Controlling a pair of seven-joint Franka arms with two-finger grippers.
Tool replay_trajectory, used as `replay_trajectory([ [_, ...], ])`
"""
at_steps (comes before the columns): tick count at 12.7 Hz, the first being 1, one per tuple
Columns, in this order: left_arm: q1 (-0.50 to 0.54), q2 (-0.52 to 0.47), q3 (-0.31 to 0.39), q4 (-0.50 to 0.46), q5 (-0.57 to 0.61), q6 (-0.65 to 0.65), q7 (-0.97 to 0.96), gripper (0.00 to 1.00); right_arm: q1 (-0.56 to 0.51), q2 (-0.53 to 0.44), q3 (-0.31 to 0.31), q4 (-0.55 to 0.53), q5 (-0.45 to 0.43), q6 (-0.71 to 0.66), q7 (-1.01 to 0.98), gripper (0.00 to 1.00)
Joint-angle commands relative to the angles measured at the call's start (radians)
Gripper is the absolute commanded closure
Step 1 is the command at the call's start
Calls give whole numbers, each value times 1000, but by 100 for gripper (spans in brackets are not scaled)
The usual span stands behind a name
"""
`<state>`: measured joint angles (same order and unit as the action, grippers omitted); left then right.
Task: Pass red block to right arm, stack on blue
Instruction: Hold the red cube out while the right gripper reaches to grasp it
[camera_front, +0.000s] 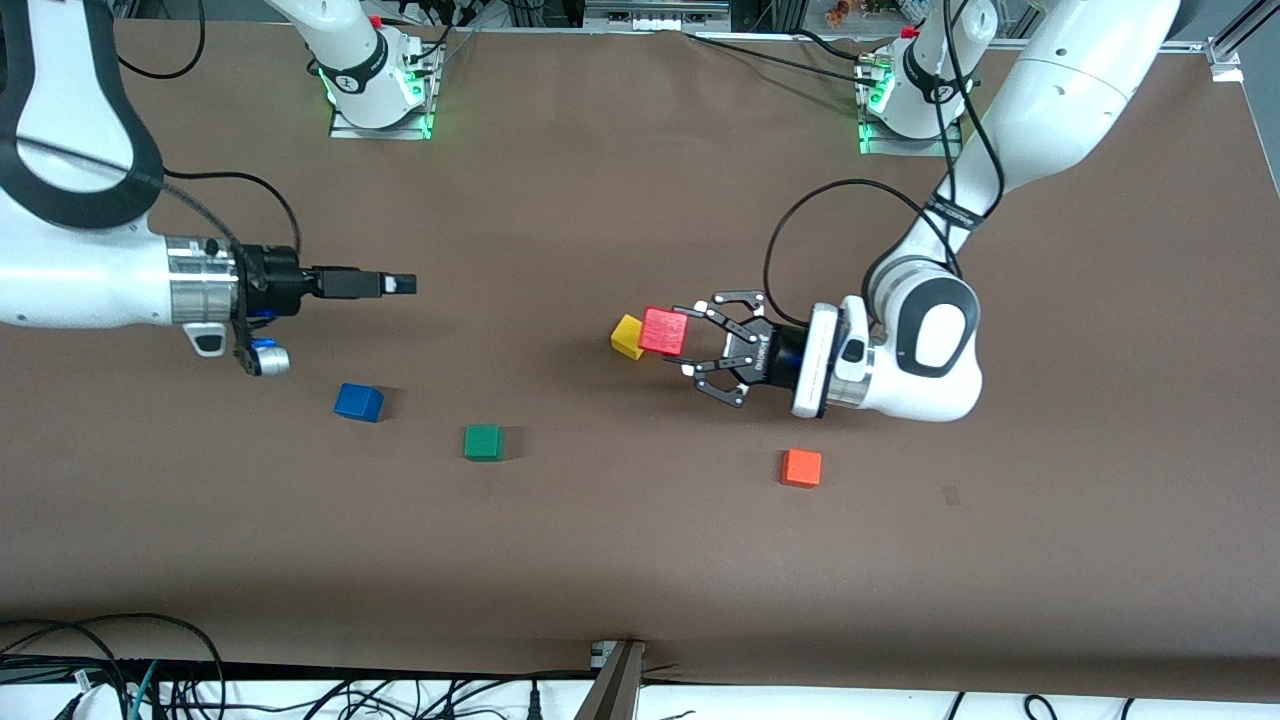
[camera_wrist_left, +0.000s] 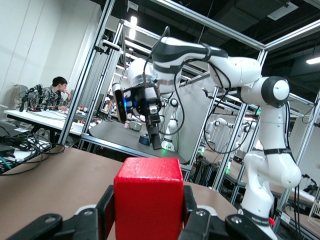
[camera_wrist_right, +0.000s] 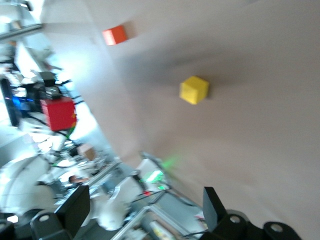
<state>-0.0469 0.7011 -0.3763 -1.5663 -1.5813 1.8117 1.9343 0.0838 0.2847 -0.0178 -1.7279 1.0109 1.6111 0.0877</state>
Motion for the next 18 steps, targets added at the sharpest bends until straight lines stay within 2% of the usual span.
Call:
replay_trajectory([
  [1, -51, 12, 2, 22, -78, 37, 20, 100, 2, 33, -1, -2, 182, 9, 0, 0],
  [4, -103, 11, 2, 23, -155, 81, 21, 100, 22, 44, 1, -42, 406, 18, 3, 0],
  [5, -126, 11, 2, 22, -193, 90, 22, 100, 25, 44, 1, -64, 440, 23, -5, 0],
  [7, -148, 11, 2, 23, -235, 93, 22, 100, 53, 42, 1, -65, 442, 73, -67, 0],
  [10, -174, 14, 2, 23, -261, 132, 20, 100, 108, 31, 28, -87, 465, 237, -97, 0],
  [12, -192, 24, 4, 23, -273, 133, 18, 100, 108, 28, 44, -119, 532, 242, -92, 0],
  [18, -215, 26, 4, 22, -307, 136, 20, 100, 109, -27, 64, -222, 532, 243, -108, 0],
])
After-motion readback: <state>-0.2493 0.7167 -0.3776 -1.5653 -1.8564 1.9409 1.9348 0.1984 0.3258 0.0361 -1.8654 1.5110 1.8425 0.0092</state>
